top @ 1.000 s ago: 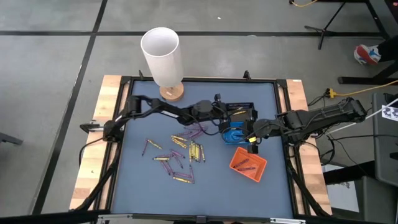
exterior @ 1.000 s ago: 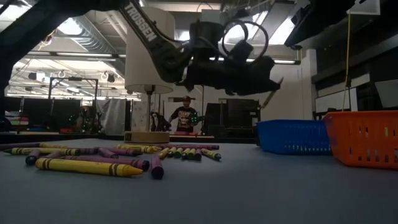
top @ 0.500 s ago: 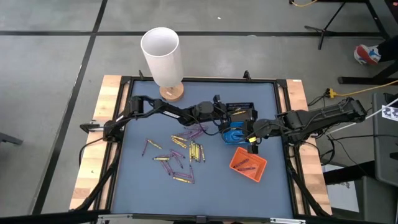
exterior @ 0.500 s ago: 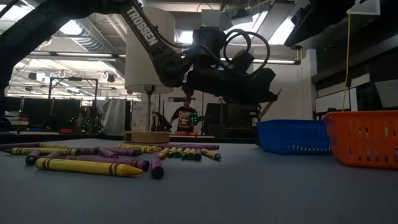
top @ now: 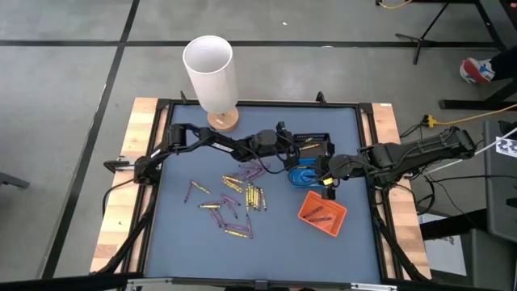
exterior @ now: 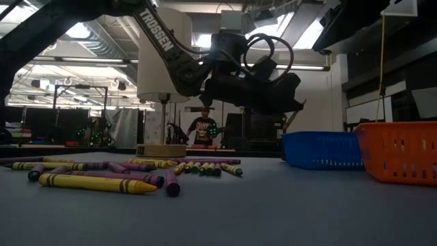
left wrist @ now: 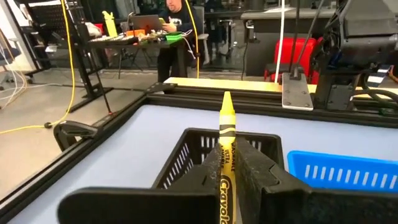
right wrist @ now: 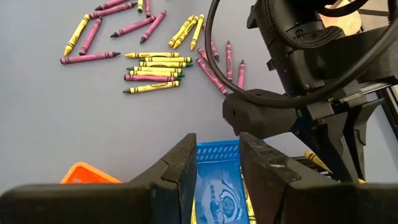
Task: Sort crayons
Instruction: Put the yellow crayon into the black bin
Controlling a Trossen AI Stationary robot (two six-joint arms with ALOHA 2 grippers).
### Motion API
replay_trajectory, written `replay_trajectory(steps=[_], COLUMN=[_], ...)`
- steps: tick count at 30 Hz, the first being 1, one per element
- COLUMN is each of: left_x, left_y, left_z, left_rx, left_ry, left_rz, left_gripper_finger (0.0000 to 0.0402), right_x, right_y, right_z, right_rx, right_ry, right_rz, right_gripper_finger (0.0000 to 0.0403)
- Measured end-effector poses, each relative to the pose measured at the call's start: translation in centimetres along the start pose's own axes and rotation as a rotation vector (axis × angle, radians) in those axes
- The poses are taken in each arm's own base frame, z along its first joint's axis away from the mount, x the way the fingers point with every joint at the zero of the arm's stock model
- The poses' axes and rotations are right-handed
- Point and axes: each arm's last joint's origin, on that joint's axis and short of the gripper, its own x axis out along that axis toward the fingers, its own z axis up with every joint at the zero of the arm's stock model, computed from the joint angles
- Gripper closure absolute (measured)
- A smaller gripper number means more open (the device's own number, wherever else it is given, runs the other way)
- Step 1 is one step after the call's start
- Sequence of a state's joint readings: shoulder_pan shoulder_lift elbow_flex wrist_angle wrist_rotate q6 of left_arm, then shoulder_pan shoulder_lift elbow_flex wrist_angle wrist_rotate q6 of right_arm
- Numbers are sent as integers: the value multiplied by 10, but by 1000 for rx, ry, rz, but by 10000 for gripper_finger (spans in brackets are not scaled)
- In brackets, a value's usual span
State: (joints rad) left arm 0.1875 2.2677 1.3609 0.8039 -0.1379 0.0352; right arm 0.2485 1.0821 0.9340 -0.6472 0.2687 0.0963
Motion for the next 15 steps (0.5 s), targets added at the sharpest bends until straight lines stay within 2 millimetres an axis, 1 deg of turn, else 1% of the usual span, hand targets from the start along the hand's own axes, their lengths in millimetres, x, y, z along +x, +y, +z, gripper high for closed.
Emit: replay_trajectory(steps=[12,15], left_x=[-1,1], left_y=[-11,-12], left_z=[0,6], left_rx=[-4,-5], left_ry=[-1,-11], left_rz=[-23,-27], left_gripper_finger=[391,391], right_x=[0,0], right_y=[0,0], right_z=[0,0], right_rx=[-1,-1], right_ry=[0,0], right_rz=[0,0], right_gripper_finger=[283,283])
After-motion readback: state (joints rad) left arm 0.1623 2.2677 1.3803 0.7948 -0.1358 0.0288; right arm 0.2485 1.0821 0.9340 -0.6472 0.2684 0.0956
